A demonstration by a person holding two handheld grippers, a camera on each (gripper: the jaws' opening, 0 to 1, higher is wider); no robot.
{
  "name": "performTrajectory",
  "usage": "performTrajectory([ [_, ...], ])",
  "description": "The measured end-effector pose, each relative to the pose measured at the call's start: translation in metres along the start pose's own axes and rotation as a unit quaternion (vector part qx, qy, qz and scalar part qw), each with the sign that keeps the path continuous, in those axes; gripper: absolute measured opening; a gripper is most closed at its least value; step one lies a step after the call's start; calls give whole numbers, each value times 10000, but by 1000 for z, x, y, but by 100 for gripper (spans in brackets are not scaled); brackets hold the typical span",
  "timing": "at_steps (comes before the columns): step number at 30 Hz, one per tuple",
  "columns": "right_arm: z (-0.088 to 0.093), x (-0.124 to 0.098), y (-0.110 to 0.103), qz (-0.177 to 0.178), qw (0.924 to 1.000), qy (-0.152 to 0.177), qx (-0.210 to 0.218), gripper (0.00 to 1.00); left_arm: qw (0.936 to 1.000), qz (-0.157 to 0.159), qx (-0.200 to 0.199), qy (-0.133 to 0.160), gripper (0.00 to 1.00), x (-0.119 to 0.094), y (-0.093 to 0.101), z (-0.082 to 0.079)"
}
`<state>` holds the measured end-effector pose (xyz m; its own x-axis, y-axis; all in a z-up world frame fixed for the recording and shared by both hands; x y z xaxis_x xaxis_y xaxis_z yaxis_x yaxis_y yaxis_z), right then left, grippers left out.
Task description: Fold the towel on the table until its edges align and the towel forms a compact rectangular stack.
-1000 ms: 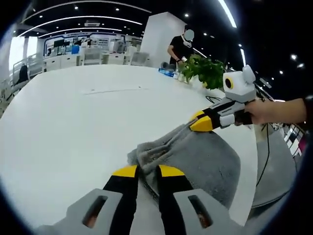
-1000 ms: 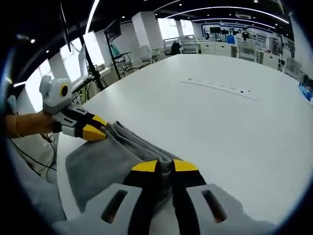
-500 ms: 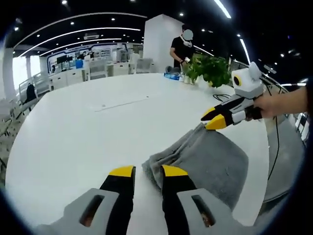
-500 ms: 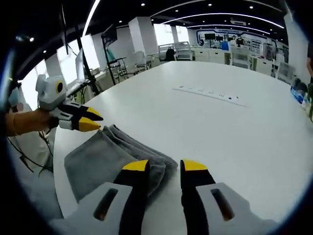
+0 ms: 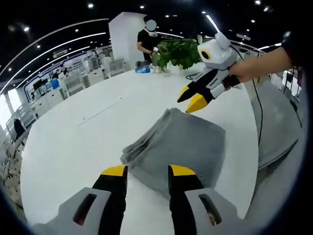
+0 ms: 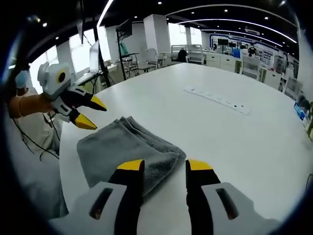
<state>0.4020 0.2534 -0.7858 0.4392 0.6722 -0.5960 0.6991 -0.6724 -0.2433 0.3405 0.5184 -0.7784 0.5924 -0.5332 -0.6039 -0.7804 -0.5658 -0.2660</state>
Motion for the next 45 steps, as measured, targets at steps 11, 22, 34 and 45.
performTrajectory([
  [11,20,-14,-28,-443,9976,-360,-396,39,9984,558,-64,70,34,-4,38,-1],
  [22,41,-26,-50,-694,9941,-336,-765,39,9982,585,-73,-122,35,-7,57,8],
  [34,66,-20,-60,-653,9939,-363,-805,44,9990,85,150,-411,36,-2,70,16],
  [45,75,-9,-61,-389,9867,-504,-1498,44,9968,-20,468,-643,36,10,71,21],
])
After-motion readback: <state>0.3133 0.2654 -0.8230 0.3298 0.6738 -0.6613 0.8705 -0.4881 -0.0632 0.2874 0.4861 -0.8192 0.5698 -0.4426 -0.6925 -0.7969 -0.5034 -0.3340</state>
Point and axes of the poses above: the point that each gripper's makers call its tool centre point, and the gripper's own axes: x roughly forward along the fingers, y roughly to its right, z roughly out of its underside, the point moved 10 cm from there along -x, roughly backward along the fingers, and after that the axes turned 11 degrees about x, right-handed, at the moved point
